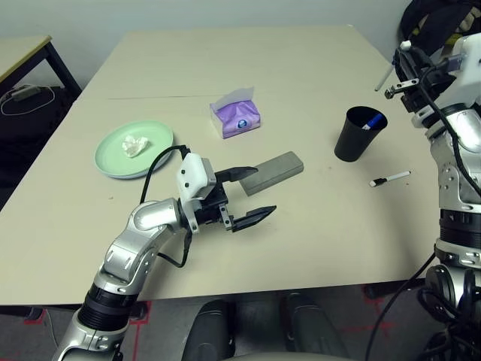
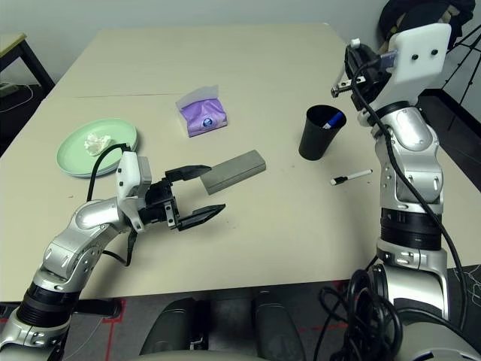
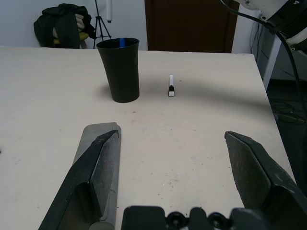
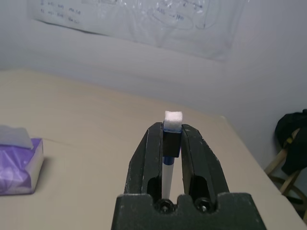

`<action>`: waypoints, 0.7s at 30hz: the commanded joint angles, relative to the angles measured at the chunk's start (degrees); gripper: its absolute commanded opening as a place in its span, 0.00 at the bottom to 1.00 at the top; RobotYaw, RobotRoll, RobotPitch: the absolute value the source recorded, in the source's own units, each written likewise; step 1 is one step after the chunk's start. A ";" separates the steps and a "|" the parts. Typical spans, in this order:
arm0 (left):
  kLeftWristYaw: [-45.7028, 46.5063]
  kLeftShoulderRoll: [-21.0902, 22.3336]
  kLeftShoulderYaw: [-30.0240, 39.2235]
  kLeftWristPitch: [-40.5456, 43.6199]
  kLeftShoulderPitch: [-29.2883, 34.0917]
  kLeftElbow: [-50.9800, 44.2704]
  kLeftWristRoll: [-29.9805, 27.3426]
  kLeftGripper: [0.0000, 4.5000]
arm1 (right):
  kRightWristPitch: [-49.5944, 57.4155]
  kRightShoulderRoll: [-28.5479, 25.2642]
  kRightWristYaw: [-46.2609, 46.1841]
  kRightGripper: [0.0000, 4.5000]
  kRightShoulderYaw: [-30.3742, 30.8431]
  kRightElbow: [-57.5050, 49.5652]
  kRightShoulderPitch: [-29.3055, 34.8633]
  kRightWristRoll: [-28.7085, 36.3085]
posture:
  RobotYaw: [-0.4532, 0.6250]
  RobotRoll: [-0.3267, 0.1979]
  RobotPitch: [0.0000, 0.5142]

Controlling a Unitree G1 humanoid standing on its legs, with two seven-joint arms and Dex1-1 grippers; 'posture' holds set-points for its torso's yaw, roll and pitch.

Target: Organize and tidy the items on the table.

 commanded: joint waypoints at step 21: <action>-0.79 0.77 -0.61 -0.18 0.44 0.00 0.56 1.00 | 8.64 -0.36 1.40 0.49 2.12 -2.48 3.44 0.90 | 0.42 0.62 0.23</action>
